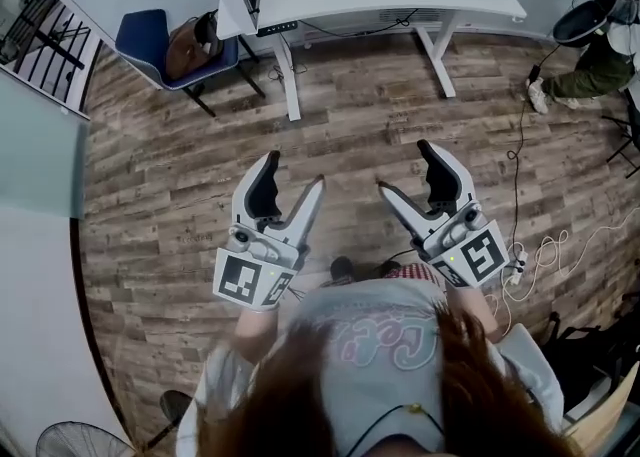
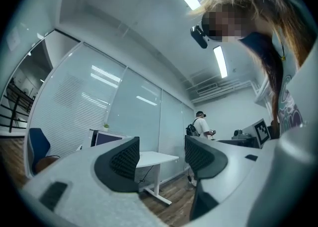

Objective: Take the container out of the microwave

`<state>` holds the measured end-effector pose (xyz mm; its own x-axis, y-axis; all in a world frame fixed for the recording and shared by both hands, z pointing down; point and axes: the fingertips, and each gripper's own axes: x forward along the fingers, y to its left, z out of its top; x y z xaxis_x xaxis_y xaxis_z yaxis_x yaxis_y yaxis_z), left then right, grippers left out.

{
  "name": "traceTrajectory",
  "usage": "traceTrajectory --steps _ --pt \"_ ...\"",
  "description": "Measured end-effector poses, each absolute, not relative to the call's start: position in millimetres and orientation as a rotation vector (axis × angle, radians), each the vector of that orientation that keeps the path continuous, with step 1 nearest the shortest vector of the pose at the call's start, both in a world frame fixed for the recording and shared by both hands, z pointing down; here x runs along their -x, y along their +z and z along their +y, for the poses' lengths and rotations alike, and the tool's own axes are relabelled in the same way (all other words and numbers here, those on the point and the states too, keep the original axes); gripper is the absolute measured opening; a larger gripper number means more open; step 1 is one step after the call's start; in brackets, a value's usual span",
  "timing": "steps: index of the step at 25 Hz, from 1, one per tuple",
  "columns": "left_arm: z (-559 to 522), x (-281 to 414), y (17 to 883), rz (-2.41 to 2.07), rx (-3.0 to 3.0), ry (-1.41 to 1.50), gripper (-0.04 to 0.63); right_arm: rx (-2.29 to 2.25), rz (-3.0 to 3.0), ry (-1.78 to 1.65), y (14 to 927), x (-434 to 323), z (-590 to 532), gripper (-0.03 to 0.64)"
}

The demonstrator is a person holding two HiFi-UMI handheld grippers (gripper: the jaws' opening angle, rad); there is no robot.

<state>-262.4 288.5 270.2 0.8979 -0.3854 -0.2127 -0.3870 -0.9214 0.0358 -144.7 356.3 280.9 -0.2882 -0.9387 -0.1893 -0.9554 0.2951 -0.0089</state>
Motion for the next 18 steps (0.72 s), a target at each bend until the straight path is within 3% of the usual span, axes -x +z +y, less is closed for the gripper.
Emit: traceTrajectory --steps 18 --pt "271.5 286.6 266.6 0.539 3.067 0.334 0.256 1.818 2.363 0.179 274.9 169.2 341.6 0.316"
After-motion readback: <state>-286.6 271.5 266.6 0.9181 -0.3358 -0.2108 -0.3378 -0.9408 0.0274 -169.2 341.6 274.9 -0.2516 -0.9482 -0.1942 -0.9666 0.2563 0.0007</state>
